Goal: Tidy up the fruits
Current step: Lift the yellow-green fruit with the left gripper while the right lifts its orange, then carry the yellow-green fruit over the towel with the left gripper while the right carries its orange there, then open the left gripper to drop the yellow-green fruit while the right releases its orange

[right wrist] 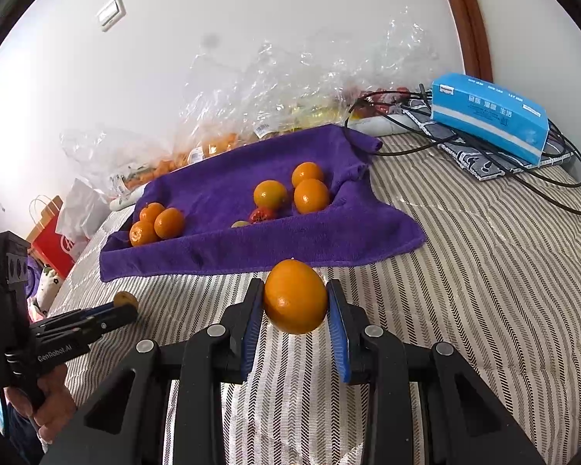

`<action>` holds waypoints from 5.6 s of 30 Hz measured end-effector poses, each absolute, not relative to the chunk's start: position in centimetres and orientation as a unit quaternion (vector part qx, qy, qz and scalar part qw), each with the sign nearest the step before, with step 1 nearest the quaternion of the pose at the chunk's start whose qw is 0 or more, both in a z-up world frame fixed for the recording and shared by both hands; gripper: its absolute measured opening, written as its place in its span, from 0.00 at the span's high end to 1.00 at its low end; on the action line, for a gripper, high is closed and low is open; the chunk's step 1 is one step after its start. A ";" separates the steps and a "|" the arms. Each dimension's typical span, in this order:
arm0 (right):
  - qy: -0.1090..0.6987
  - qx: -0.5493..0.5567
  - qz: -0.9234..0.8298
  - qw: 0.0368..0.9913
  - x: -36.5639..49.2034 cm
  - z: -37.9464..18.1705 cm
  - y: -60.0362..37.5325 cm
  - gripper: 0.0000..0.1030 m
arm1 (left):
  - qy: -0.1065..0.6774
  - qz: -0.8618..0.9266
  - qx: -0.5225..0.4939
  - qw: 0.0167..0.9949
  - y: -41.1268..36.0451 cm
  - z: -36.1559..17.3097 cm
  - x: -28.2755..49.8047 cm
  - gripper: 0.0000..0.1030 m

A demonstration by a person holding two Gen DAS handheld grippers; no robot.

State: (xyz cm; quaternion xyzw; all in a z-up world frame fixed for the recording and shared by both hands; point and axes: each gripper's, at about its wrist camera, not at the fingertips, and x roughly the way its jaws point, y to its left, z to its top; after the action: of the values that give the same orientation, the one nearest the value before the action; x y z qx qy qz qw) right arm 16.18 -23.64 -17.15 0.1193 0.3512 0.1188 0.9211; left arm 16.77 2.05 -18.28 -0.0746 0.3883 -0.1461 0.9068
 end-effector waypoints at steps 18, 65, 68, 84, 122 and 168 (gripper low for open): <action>0.340 0.061 0.091 0.934 15.6 -16.6 -22.0 0.69 | 0.345 -0.141 -0.062 0.926 1.8 -17.0 15.4 0.73; 0.248 0.027 0.163 0.955 17.1 -9.4 -17.4 0.69 | 0.293 -0.046 -0.106 0.949 5.5 -12.6 16.1 0.74; 0.242 0.030 0.164 0.956 18.9 -8.3 -17.0 0.69 | 0.278 -0.036 -0.099 0.955 5.7 -10.8 17.4 0.74; 0.225 0.069 0.166 0.958 26.4 -7.3 -17.7 0.69 | 0.271 -0.018 -0.119 0.955 5.4 -9.9 25.3 0.74; 0.380 -0.009 0.200 0.903 29.5 -17.5 -13.4 0.69 | 0.305 -0.077 -0.199 0.928 7.4 -15.7 27.8 0.74; 0.312 0.016 0.146 0.939 28.1 -14.0 -15.7 0.35 | 0.289 -0.012 -0.139 0.947 5.9 -14.8 26.8 0.46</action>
State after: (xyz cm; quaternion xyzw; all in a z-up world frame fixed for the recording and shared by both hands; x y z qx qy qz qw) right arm 28.14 -15.72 -14.01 0.0157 0.3120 0.1462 0.9386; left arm 26.82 5.91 -14.77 -0.1387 0.2891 -0.0119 0.9471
